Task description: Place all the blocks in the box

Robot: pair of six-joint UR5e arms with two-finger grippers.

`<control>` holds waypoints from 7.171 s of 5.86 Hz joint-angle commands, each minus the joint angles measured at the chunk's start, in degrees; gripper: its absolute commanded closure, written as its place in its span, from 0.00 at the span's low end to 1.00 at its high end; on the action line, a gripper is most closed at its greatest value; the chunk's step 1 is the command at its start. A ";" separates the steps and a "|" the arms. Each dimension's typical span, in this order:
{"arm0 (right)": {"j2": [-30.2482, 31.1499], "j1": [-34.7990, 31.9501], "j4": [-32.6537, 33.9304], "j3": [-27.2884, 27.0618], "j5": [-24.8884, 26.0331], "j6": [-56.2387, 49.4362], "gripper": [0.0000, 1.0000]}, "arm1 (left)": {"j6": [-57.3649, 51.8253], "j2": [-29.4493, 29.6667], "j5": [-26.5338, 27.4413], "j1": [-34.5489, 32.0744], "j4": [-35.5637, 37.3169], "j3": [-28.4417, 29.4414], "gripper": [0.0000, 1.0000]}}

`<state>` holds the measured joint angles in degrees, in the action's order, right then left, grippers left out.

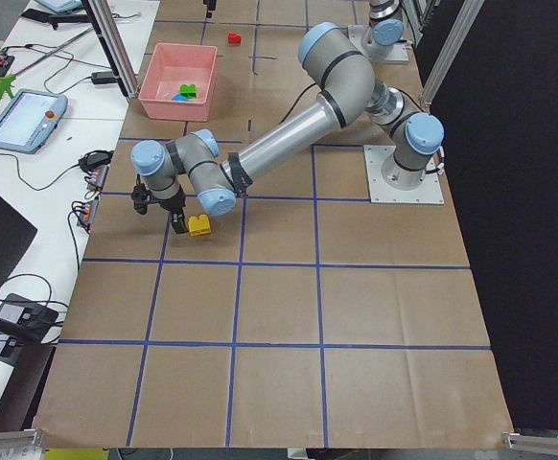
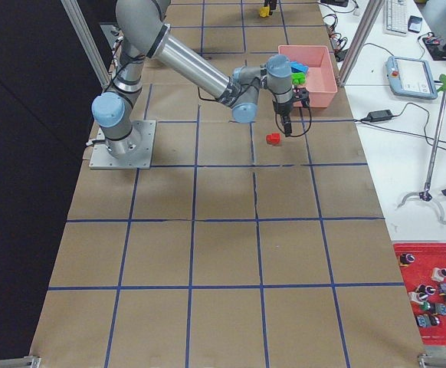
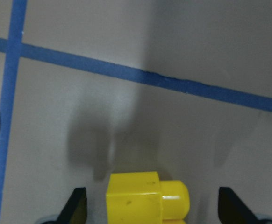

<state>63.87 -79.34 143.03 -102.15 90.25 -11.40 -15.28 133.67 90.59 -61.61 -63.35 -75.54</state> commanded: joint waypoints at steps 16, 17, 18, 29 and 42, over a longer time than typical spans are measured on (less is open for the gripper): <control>0.03 -6.95 -0.64 14.61 1.23 -14.88 0.93 | 25.81 2.45 -5.22 -35.76 -14.61 28.08 0.79; -0.06 -6.97 -0.38 13.91 1.16 -14.88 0.92 | 26.00 3.43 -5.51 -37.34 -13.56 27.73 0.76; -0.06 -6.97 -0.47 13.73 0.89 -14.62 0.92 | 26.18 4.48 -9.51 -37.70 -12.42 27.55 0.52; -15.18 -23.23 6.13 31.92 -10.36 11.40 0.00 | 10.60 -36.52 -1.91 -23.99 -23.48 -9.34 0.00; 28.85 -13.12 -52.42 7.60 -1.40 6.56 0.00 | 11.32 -39.63 -1.99 -25.93 -25.15 -12.18 0.00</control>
<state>91.72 -92.23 89.73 -91.53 87.82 -4.88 -3.95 93.91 88.59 -87.54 -88.51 -87.69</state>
